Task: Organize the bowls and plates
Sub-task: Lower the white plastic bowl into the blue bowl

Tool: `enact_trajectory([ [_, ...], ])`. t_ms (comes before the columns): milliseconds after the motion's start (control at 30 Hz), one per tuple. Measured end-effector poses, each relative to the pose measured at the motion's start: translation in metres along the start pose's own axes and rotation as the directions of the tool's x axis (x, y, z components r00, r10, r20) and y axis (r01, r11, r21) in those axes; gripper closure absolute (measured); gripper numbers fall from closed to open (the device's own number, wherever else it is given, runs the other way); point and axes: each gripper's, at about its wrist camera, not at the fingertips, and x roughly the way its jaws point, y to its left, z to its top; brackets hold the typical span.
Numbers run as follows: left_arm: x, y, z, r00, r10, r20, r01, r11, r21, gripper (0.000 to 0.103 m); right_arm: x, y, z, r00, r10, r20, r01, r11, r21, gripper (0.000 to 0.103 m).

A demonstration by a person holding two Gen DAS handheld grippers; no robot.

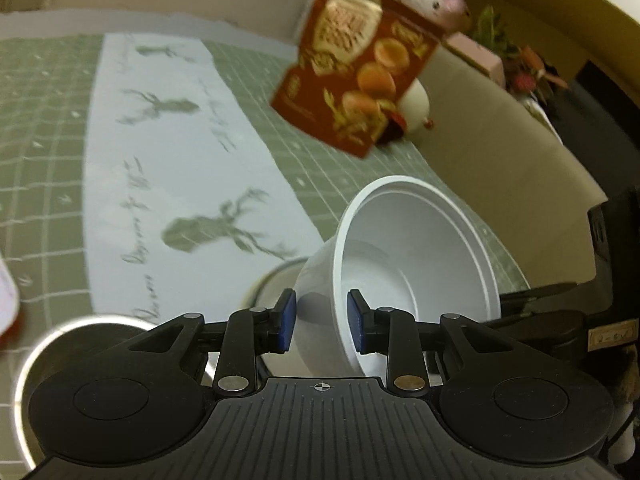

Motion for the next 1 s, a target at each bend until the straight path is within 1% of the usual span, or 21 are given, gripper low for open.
enact_trajectory([
  [100,0.009,0.003,-0.007,0.999,0.004,-0.041,-0.004,1.000,0.004,0.076,0.006,-0.010,-0.003,1.000,0.010,-0.025,-0.010,1.000,0.020,0.064],
  [233,0.016,0.014,-0.008,0.998,0.030,-0.061,-0.031,0.999,-0.013,0.077,0.009,-0.011,-0.002,0.999,0.026,-0.020,-0.026,0.999,0.024,0.063],
  [333,0.019,0.024,-0.006,0.997,0.038,-0.070,-0.042,0.998,-0.046,0.077,0.017,-0.007,0.002,0.999,0.025,-0.028,-0.024,0.999,0.024,0.063],
  [467,0.014,0.032,-0.001,0.998,0.036,-0.058,-0.040,0.997,-0.070,0.077,0.021,-0.001,0.007,1.000,-0.002,-0.010,0.002,1.000,0.000,0.062],
  [633,0.007,0.036,0.002,0.999,0.033,-0.042,-0.036,0.996,-0.085,0.077,0.019,-0.002,0.012,1.000,-0.016,0.002,0.016,1.000,0.005,0.062],
  [767,0.002,0.040,0.003,0.999,0.025,-0.025,-0.028,0.994,-0.107,0.077,0.013,-0.003,0.015,0.999,-0.025,0.039,0.025,1.000,0.007,0.062],
  [1000,0.004,0.038,0.003,0.999,0.037,-0.028,-0.040,0.995,-0.096,0.077,0.008,-0.007,0.019,0.997,-0.044,0.065,0.043,0.999,0.019,0.062],
])
